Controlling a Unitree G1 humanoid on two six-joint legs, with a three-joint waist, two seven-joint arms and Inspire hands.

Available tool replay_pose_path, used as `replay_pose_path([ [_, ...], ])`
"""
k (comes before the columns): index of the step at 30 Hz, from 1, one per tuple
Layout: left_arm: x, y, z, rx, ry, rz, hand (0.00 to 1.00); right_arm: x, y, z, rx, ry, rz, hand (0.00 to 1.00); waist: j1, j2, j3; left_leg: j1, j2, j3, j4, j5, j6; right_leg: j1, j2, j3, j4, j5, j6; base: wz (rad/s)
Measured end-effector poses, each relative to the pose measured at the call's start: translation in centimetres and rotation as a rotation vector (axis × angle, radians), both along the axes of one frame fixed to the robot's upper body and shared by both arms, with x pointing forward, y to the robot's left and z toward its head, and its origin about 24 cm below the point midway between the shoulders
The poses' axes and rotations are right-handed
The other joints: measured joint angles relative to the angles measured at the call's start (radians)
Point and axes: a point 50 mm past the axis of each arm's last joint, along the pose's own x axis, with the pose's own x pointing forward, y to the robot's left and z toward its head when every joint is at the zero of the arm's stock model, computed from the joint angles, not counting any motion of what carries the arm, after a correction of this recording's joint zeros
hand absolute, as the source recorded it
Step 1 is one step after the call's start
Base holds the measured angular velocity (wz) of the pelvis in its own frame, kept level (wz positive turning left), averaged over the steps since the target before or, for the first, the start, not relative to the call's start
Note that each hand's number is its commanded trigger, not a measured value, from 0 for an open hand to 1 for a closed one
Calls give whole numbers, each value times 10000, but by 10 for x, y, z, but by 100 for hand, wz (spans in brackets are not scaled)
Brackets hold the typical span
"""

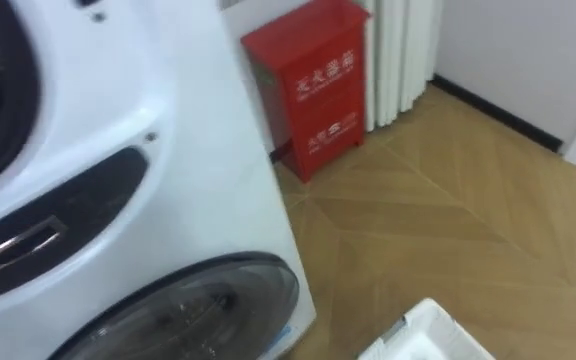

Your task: Pick clothes from washing machine

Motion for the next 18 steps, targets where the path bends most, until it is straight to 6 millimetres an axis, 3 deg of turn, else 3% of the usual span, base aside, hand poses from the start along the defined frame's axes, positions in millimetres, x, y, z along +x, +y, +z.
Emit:
replay_pose_path([
  [2, 0, -2, -1, 2, 1, 100, 0, -7, 12, -8, 454, 392, 39, 0, 194, -144, -32, 164, 11, -161, -17, 1, -1, 257, -46, -158, -46, -63, -11, 28],
  [5, 1, -2, -1, 3, -11, 407, 0, -8, 31, -19, 1199, 811, 325, 0, 203, -452, 5, 329, -2, -521, -32, 1, -1, 569, -135, -485, -151, -108, -3, 38],
  [7, 3, -2, -1, 157, -8, 535, 0, -9, 42, -24, 1501, 1204, 898, 0, 513, -777, -14, 399, 22, -629, -46, 12, -21, 727, -153, -630, -275, -112, -8, 24],
  [8, 3, -1, -1, 207, -23, 560, 0, -8, 44, -25, 1535, 1271, 1091, 0, 610, -868, 39, 448, 29, -637, -52, 17, -28, 802, -153, -654, -310, -106, -10, 16],
  [10, 0, 2, -1, 376, 24, 936, 0, -9, 50, -27, 1653, 1465, 1431, 0, 842, -1054, 18, 542, 108, -812, -88, 18, -30, 1133, -124, -827, -645, -33, -12, 26],
  [13, -3, 6, -2, 508, 126, 1241, 0, -18, 55, -31, 1887, 1909, 1706, 0, 985, -1175, -10, 739, 182, -1188, -110, 18, -31, 1656, -99, -1070, -1148, 84, -11, 32],
  [14, -4, 8, -2, 527, 127, 1434, 0, -22, 58, -33, 2059, 2105, 1763, 0, 1101, -1243, 18, 848, 206, -1266, -155, 18, -32, 1890, -101, -1204, -1338, 101, -1, 30],
  [18, -8, 13, -1, 588, 278, 2036, 0, -31, 62, -35, 2328, 2578, 2116, 0, 1524, -1335, -12, 1028, 286, -1638, -260, 18, -32, 2280, -132, -1535, -1681, 173, 31, 22],
])
